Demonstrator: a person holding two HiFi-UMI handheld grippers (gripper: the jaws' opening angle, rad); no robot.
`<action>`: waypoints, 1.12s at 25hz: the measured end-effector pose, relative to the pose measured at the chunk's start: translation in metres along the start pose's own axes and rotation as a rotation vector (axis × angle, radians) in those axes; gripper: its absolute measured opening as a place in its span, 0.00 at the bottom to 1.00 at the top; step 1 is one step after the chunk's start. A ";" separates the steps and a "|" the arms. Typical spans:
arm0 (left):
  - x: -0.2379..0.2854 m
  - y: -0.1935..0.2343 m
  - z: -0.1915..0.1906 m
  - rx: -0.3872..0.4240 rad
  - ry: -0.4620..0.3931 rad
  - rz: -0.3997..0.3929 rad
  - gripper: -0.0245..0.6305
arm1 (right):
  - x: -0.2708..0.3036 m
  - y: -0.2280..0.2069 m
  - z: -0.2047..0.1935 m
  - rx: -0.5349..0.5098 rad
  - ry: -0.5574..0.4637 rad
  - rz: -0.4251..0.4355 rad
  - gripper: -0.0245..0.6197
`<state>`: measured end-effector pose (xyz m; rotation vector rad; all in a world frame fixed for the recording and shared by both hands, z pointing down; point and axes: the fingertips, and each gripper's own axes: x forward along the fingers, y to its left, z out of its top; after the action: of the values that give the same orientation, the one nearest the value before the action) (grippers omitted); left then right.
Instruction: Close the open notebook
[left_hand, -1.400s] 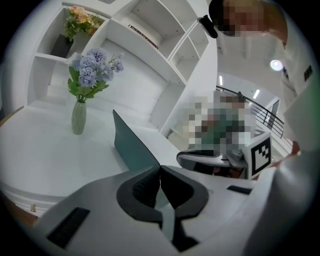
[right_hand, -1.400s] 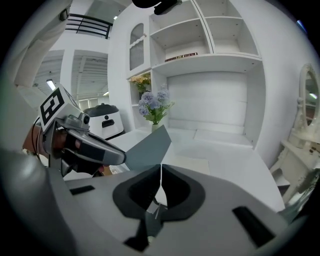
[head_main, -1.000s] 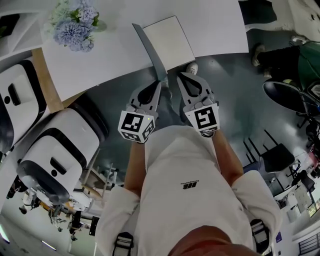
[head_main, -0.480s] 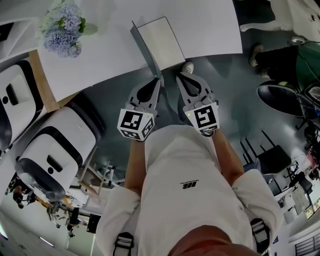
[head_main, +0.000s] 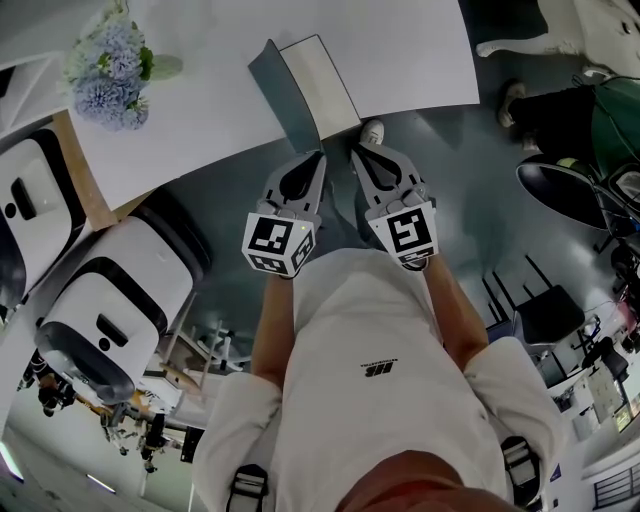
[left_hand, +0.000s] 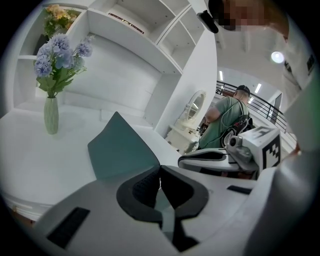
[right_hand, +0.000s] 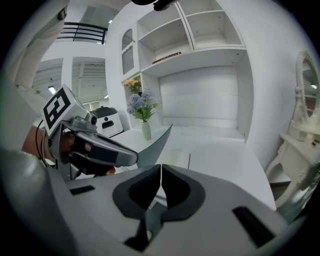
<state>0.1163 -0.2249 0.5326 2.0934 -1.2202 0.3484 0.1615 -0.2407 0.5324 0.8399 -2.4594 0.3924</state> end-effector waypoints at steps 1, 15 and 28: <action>0.003 -0.001 0.000 0.002 0.003 0.000 0.04 | 0.000 -0.002 -0.001 0.002 0.001 -0.001 0.03; 0.045 -0.008 -0.013 0.017 0.058 -0.017 0.04 | -0.002 -0.024 -0.017 0.039 0.023 -0.021 0.03; 0.077 -0.010 -0.027 0.023 0.112 -0.019 0.04 | -0.001 -0.043 -0.031 0.062 0.045 -0.028 0.03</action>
<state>0.1683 -0.2543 0.5894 2.0746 -1.1352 0.4669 0.2014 -0.2602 0.5620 0.8803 -2.4023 0.4747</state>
